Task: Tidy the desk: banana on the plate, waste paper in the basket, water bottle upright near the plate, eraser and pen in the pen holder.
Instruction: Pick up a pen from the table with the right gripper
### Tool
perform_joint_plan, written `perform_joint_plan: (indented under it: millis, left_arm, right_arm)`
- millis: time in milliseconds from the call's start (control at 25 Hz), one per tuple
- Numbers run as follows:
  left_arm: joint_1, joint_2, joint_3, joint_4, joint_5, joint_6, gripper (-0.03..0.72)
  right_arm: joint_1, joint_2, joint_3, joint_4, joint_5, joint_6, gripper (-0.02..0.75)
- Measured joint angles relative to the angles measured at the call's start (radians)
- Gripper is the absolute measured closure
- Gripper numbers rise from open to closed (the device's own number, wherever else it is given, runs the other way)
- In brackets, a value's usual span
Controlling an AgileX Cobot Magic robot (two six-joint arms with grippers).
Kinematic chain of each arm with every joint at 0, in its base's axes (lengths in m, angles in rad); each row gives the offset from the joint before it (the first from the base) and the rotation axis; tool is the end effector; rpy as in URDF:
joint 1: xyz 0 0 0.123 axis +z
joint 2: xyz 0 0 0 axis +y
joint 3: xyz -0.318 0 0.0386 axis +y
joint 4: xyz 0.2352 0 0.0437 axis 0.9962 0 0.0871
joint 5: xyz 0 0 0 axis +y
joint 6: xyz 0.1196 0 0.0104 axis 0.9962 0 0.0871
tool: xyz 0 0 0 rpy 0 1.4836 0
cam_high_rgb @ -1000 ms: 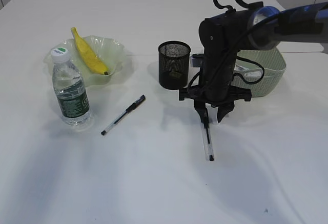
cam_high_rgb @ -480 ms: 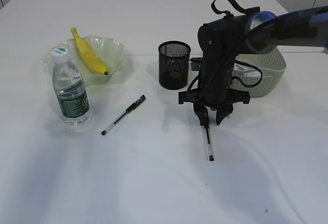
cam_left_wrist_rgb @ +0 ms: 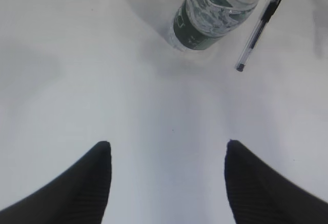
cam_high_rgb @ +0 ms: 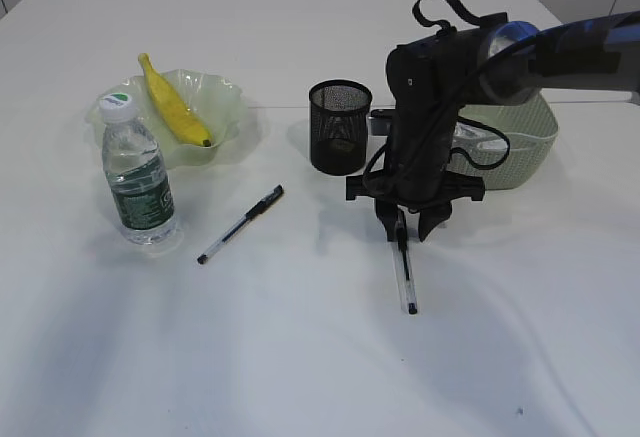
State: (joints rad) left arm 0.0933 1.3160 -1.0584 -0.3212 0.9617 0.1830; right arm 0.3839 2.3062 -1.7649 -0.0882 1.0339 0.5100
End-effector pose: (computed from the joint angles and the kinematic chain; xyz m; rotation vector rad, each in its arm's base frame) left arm 0.2494 -0.0079 0.3191 -0.0481 2.6512 -0.3212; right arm 0.4449 0.1699 0.1299 0.1275 3.0303 -0.0520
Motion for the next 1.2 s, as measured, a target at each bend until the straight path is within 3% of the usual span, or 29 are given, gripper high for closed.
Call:
perform_joint_plan:
  millis: [1200]
  left_arm:
    - [0.0,0.0,0.0,0.0,-0.003,0.0,0.199]
  right_arm:
    - [0.0,0.015,-0.012,0.035,0.005,-0.025,0.428]
